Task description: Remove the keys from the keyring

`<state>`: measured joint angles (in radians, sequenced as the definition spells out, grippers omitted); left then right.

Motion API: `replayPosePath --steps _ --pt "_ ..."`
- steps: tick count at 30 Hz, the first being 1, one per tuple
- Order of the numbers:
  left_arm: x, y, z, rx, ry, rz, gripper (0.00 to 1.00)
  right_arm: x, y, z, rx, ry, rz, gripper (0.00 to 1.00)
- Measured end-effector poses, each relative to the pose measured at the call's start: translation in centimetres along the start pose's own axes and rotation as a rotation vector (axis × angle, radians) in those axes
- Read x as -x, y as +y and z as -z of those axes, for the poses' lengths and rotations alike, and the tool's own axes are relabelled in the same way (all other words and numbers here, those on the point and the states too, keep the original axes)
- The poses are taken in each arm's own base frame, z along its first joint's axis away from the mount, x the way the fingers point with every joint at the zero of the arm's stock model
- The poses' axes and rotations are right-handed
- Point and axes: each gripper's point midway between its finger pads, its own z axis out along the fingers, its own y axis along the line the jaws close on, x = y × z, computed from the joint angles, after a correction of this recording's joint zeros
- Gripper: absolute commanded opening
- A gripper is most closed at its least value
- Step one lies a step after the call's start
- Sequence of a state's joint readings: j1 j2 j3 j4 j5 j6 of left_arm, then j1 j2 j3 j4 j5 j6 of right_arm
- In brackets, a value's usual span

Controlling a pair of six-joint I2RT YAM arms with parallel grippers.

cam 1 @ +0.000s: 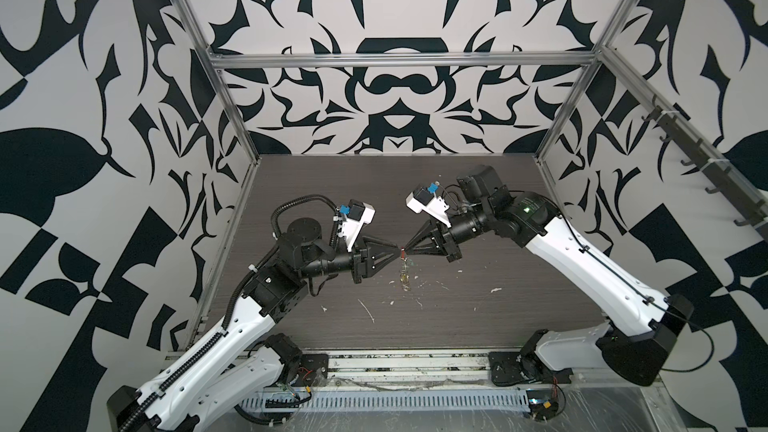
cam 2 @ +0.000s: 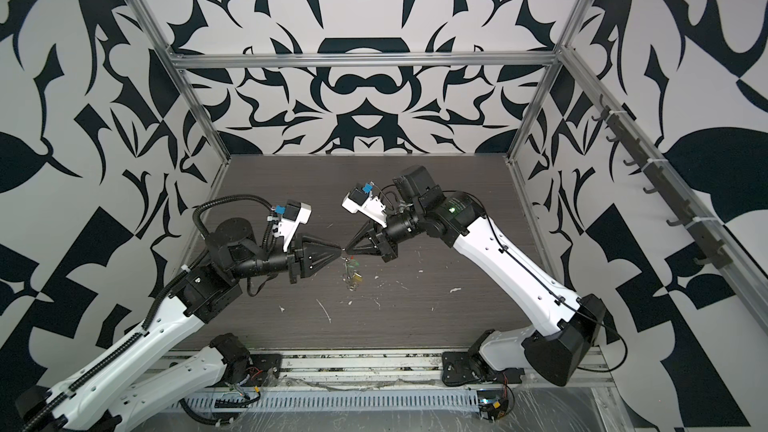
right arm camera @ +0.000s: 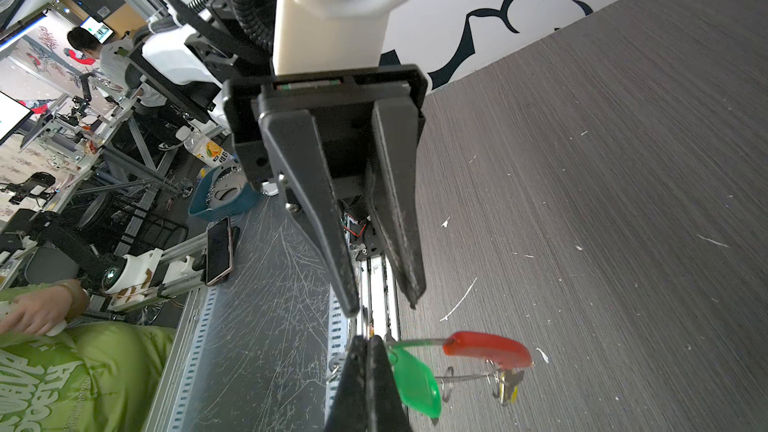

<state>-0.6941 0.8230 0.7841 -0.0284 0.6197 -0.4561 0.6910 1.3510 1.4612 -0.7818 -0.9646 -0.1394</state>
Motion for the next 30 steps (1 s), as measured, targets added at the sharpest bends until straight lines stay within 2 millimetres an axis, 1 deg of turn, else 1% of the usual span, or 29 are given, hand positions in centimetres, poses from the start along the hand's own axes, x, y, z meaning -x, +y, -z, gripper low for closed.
replayPosePath --steps 7,10,15,18,21,25,30 --pt "0.57 -0.70 0.06 -0.023 -0.004 -0.009 0.21 -0.09 0.32 -0.23 0.009 0.006 0.003 0.00" --pt "0.42 -0.75 -0.08 -0.034 0.005 -0.003 0.19 -0.06 0.31 -0.23 0.009 0.005 0.004 0.00" --pt "0.23 -0.63 -0.30 -0.039 0.016 0.008 0.19 -0.05 0.14 -0.22 -0.002 0.005 0.002 0.00" --pt "0.27 -0.65 -0.27 -0.039 0.014 0.008 0.16 0.03 0.12 -0.14 -0.009 0.002 0.007 0.00" --pt "0.34 -0.72 -0.20 -0.039 0.011 0.006 0.11 0.12 0.11 -0.09 -0.014 -0.001 0.008 0.00" --pt "0.46 -0.91 -0.15 -0.046 0.006 0.003 0.00 0.28 0.01 -0.09 -0.019 -0.007 0.001 0.00" --pt "0.72 -1.06 -0.18 -0.054 -0.002 0.000 0.00 0.68 0.06 0.05 -0.025 -0.021 -0.008 0.00"
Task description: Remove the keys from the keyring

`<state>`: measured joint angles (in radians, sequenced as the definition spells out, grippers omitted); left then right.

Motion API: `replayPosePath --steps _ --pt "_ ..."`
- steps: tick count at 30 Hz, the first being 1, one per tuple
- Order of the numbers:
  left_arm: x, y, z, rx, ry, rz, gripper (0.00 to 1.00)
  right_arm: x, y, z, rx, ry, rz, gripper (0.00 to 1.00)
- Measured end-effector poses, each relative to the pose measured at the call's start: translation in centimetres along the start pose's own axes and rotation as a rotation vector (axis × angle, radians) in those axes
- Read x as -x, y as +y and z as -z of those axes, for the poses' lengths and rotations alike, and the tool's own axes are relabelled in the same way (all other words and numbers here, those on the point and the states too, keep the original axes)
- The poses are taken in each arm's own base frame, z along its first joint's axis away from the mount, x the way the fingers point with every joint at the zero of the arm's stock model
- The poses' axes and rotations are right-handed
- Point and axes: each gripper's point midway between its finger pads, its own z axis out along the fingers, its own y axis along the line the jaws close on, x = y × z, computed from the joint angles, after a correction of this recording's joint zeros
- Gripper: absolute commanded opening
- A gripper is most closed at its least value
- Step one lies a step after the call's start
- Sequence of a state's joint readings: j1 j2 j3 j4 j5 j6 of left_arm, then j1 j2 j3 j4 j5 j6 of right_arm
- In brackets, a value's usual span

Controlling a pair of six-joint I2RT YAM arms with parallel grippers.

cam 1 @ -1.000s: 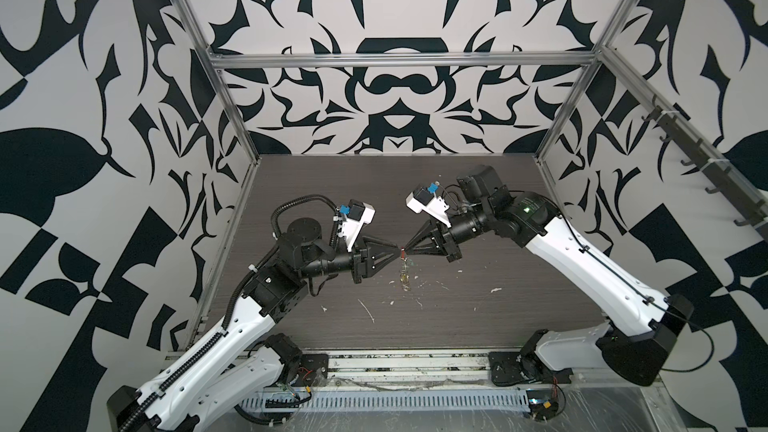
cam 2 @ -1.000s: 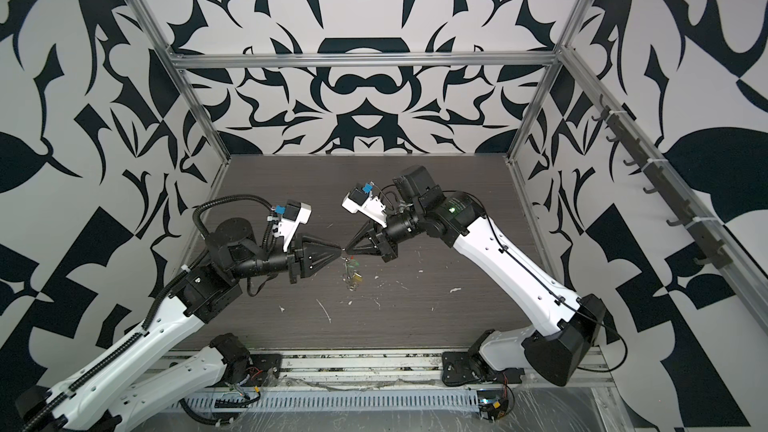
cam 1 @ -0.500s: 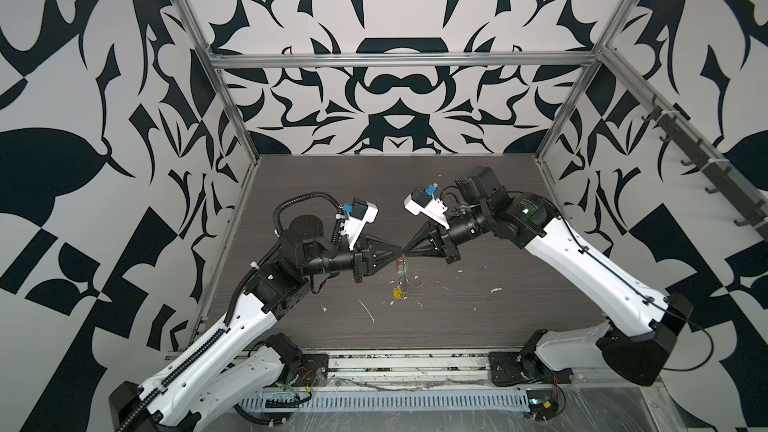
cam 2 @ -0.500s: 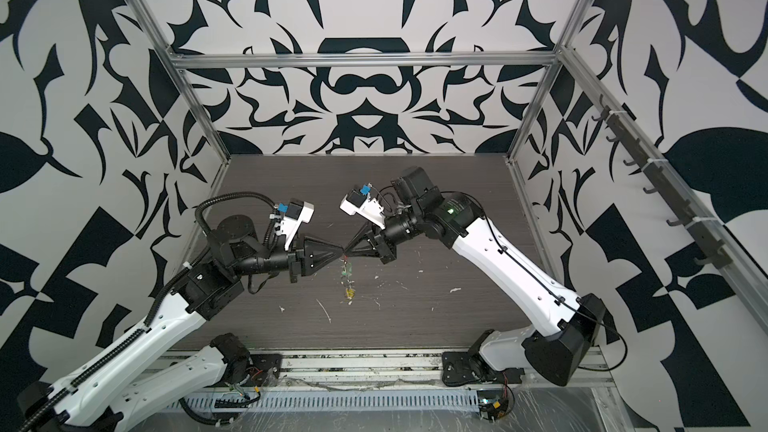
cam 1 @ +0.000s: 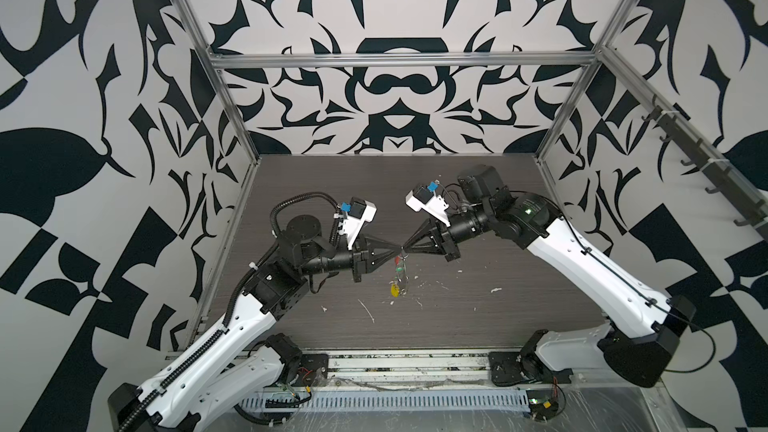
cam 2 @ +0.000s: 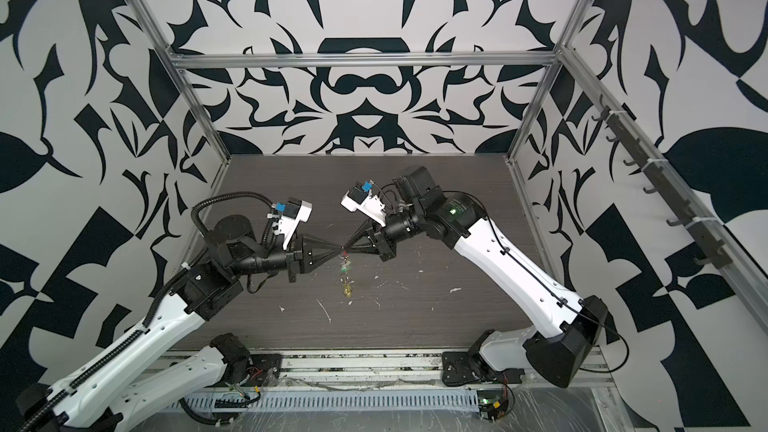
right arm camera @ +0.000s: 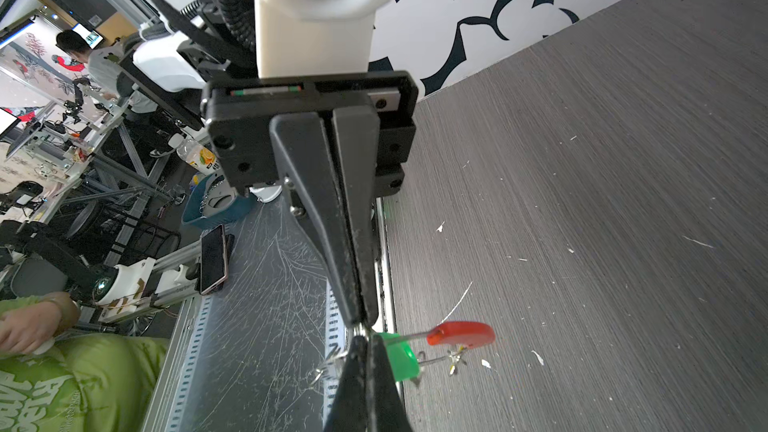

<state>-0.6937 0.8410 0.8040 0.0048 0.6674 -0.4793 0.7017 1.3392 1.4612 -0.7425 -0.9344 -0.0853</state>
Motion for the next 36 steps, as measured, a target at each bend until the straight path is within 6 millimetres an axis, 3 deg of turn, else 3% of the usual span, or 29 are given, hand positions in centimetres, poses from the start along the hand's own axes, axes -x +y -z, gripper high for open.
replayPosePath --steps 4,8,11,17,24,36 --pt "0.6 -0.1 0.0 0.000 -0.026 -0.008 0.00 0.5 0.1 0.3 -0.011 -0.020 -0.003 0.00" --pt "1.2 0.0 0.5 0.015 -0.091 -0.028 0.00 1.4 0.1 0.5 -0.031 -0.080 0.016 0.26" --pt "1.4 0.5 0.9 0.045 -0.139 -0.029 0.00 2.1 0.6 0.9 -0.040 -0.144 0.037 0.37" --pt "2.6 1.0 2.2 0.107 -0.256 -0.051 0.00 3.4 0.9 2.2 -0.091 -0.307 0.068 0.42" --pt "4.8 0.1 4.1 0.134 -0.392 -0.094 0.00 3.7 -1.0 2.2 -0.157 -0.431 0.024 0.42" --pt "5.5 -0.1 4.3 0.133 -0.427 -0.102 0.00 5.0 -0.5 1.2 -0.112 -0.488 0.026 0.45"
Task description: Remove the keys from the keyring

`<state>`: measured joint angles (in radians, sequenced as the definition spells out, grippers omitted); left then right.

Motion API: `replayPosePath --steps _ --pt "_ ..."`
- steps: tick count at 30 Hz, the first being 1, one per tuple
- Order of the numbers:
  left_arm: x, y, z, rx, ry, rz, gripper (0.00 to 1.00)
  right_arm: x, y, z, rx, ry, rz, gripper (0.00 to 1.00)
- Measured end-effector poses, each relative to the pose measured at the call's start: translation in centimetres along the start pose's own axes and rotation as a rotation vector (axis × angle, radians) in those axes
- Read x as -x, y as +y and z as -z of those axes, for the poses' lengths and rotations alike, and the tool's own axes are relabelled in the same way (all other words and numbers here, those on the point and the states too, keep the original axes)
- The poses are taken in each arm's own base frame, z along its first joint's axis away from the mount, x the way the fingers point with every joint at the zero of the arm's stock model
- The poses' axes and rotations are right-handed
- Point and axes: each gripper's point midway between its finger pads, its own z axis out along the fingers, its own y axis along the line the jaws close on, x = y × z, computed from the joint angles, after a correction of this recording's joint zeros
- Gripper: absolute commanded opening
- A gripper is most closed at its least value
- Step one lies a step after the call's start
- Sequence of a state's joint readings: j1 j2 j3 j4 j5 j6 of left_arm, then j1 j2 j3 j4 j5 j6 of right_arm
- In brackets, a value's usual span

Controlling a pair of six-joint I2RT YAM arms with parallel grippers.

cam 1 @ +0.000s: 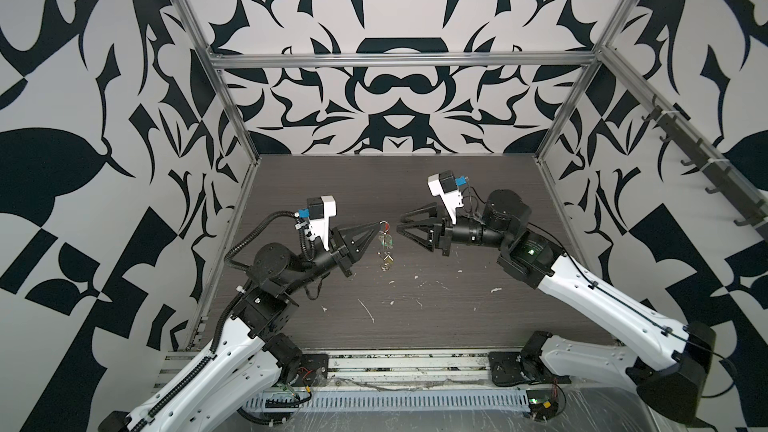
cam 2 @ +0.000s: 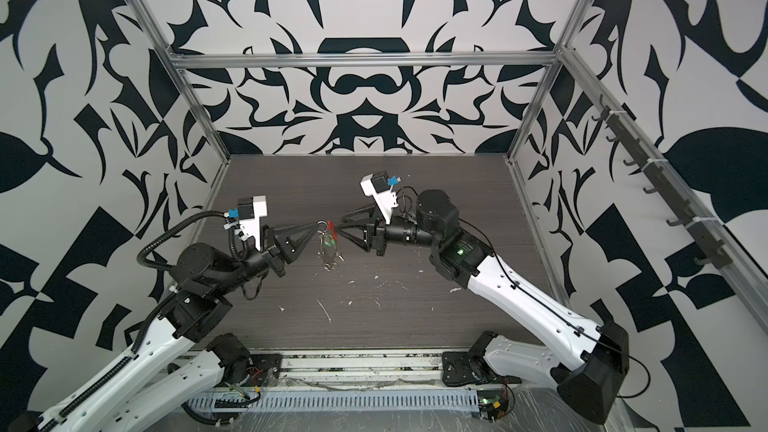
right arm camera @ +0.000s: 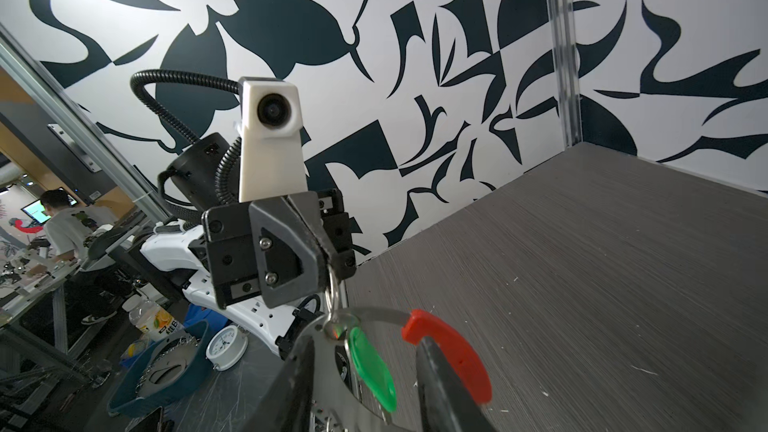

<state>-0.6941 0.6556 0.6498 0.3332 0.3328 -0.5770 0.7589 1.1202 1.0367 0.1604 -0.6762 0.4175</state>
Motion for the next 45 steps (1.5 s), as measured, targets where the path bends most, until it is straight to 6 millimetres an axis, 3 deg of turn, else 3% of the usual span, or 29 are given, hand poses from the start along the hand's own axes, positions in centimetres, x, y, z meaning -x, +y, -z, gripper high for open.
replayPosePath --steps 9,21,40,45 --pt "-0.1 -0.1 0.0 -0.006 0.005 0.000 0.00 0.5 0.5 -0.8 0.037 -0.025 -0.017 0.46" --pt "-0.5 0.1 0.2 -0.004 0.006 0.002 0.00 -0.2 0.6 -2.2 0.076 -0.008 -0.077 0.35" --pt "-0.3 -0.1 0.5 -0.006 -0.002 -0.002 0.00 -0.1 1.0 -2.4 0.096 -0.011 -0.098 0.22" --pt "-0.3 -0.1 0.5 -0.006 -0.002 -0.002 0.00 -0.4 0.9 -2.6 0.105 -0.001 -0.110 0.24"
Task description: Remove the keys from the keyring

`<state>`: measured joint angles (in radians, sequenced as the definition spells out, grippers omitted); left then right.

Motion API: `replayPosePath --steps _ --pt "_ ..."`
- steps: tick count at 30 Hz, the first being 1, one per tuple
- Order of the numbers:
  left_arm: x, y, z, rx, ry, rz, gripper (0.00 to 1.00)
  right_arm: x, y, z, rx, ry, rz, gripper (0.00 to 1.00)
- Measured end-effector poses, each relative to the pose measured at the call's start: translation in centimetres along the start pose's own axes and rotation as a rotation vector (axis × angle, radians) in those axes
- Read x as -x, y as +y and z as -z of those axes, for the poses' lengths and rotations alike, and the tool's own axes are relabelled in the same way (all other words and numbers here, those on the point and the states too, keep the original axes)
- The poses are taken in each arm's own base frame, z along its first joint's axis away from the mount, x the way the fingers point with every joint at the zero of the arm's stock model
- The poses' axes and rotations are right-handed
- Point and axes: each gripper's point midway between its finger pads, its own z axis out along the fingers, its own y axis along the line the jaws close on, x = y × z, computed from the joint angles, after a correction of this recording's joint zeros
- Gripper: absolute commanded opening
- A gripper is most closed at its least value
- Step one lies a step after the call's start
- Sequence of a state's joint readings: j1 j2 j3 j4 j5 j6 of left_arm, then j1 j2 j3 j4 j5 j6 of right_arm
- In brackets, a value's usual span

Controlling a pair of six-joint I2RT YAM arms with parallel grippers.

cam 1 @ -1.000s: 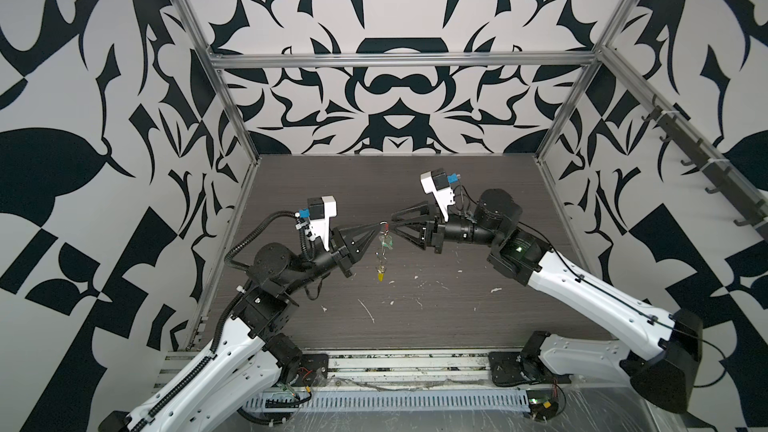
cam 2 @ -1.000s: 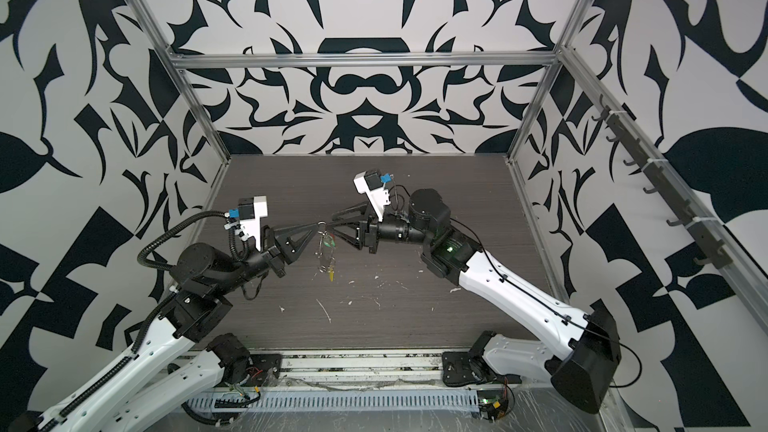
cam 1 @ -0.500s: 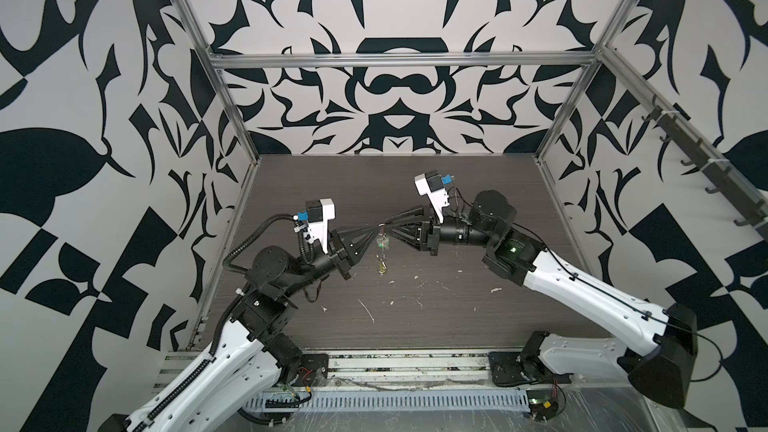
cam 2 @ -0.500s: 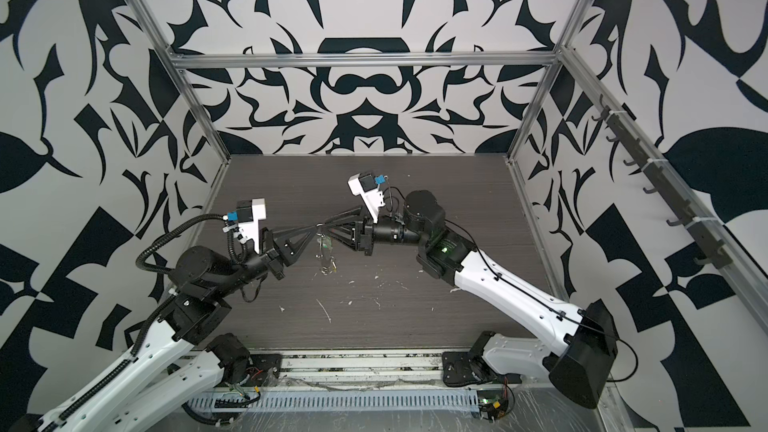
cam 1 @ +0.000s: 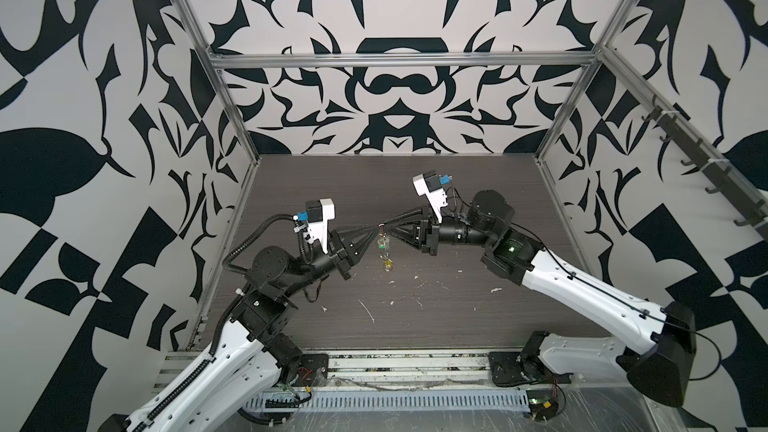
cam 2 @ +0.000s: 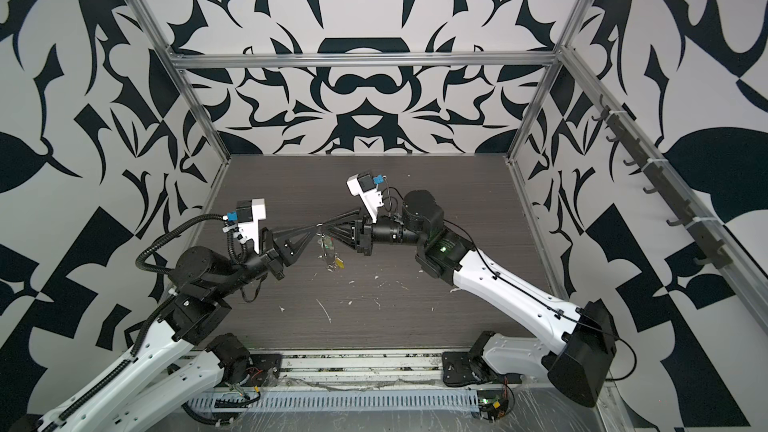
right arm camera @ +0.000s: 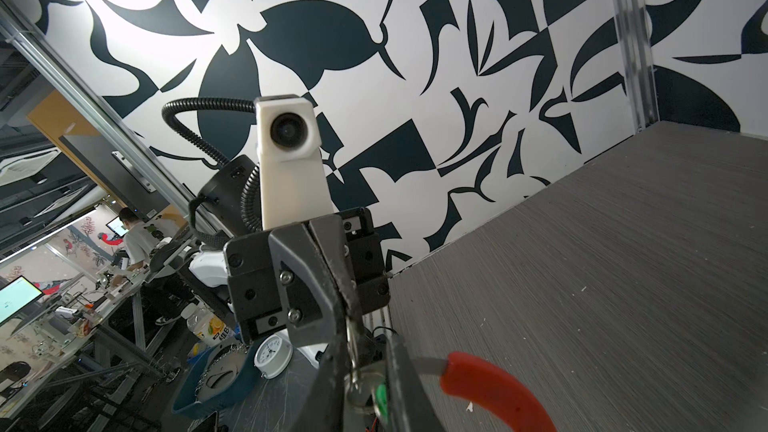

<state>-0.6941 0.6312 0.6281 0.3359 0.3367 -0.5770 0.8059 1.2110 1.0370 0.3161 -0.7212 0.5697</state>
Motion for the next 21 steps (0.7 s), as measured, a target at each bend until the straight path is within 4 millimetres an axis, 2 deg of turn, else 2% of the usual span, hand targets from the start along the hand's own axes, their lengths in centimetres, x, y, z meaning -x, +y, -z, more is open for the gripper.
replayPosePath --steps 4,10,13,17,21 --pt "-0.01 0.00 0.00 0.000 0.000 0.000 0.00 -0.18 0.03 -0.14 0.012 0.008 -0.009 0.21" --pt "-0.04 0.09 0.00 0.004 0.000 0.001 0.00 -0.09 0.31 -0.15 0.025 0.009 -0.006 0.01" --pt "-0.03 0.09 0.00 0.004 0.000 0.002 0.01 -0.06 0.35 -0.15 0.026 0.008 -0.001 0.00" --pt "-0.10 0.12 0.02 0.006 0.003 0.008 0.26 -0.05 0.34 -0.13 0.025 0.008 0.000 0.00" --pt "-0.41 0.24 0.23 0.017 0.016 0.007 0.35 -0.05 0.27 -0.13 0.021 0.007 0.000 0.00"
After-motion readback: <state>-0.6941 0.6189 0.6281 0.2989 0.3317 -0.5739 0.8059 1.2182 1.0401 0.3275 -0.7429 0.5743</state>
